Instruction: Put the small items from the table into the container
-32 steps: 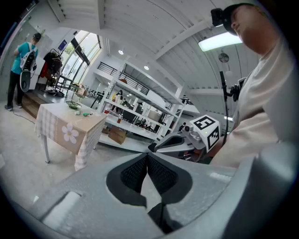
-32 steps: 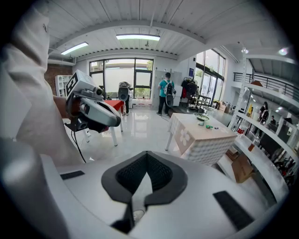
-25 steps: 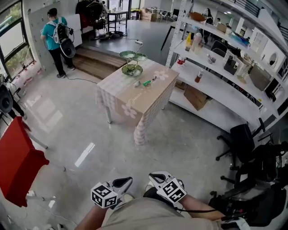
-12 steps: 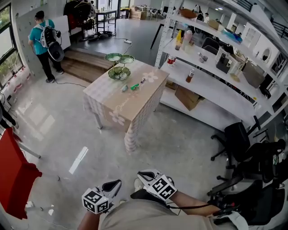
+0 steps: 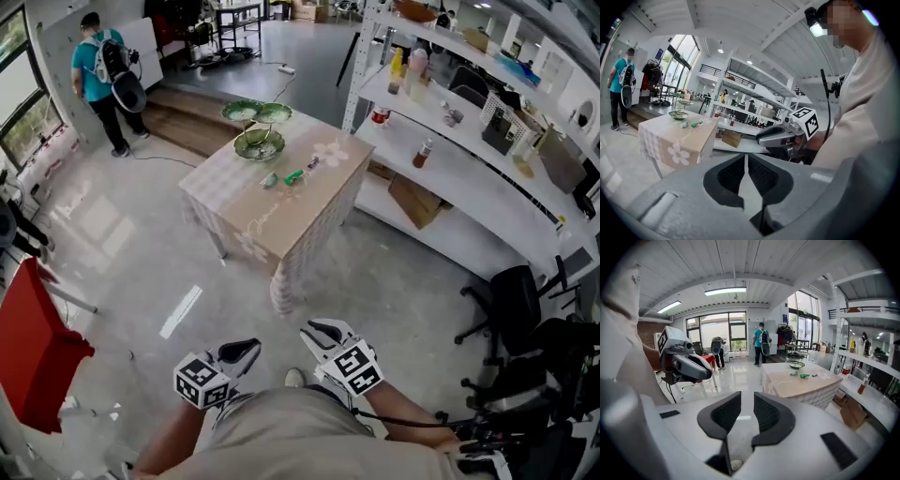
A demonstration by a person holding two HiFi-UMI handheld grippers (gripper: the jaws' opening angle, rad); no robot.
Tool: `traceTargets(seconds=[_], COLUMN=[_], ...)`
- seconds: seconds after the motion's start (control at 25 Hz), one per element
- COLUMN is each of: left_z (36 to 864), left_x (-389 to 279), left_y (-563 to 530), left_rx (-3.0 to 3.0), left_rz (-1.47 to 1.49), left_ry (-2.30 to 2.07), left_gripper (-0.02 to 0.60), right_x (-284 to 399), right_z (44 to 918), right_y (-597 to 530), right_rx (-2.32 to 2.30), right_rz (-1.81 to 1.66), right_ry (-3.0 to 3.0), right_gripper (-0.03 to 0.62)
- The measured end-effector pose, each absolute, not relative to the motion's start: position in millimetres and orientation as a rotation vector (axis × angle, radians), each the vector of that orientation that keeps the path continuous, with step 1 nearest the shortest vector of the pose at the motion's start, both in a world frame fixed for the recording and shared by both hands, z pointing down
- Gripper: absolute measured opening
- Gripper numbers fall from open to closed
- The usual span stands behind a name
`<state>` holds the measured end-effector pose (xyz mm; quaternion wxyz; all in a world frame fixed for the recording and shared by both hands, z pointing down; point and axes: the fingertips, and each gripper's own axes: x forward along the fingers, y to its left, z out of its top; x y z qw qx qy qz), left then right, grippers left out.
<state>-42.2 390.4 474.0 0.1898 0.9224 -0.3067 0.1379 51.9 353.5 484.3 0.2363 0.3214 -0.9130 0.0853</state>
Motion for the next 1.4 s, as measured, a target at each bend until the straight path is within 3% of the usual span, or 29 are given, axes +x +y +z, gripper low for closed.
traceTargets(seconds=[0.2,0.72,1.12,1.4], left_z=[466,479,485,507], left_x=[-12,-16,-67,-105], left_y=[341,211,57,-41], left_rx=[2.607,2.624,2.629,2.634], left_rz=[0.373,0.392,0.421,0.483], left_ry=[-0.861,-0.773,-0.707,-0.732], left_gripper=[0.011,0.011,0.015,0.075], right_x=[81,100,55,25], right_z=[493,510,511,508], right_y=[322,233,136,82], right_rx=[0.92,1.103,1.235,1.316], right_rz=[0.255,0.368,0.45,0.485], right_ry=[-2.485,-2.378,-2.281,-2.215], right_gripper=[0.091,0.086,0.084,0.084])
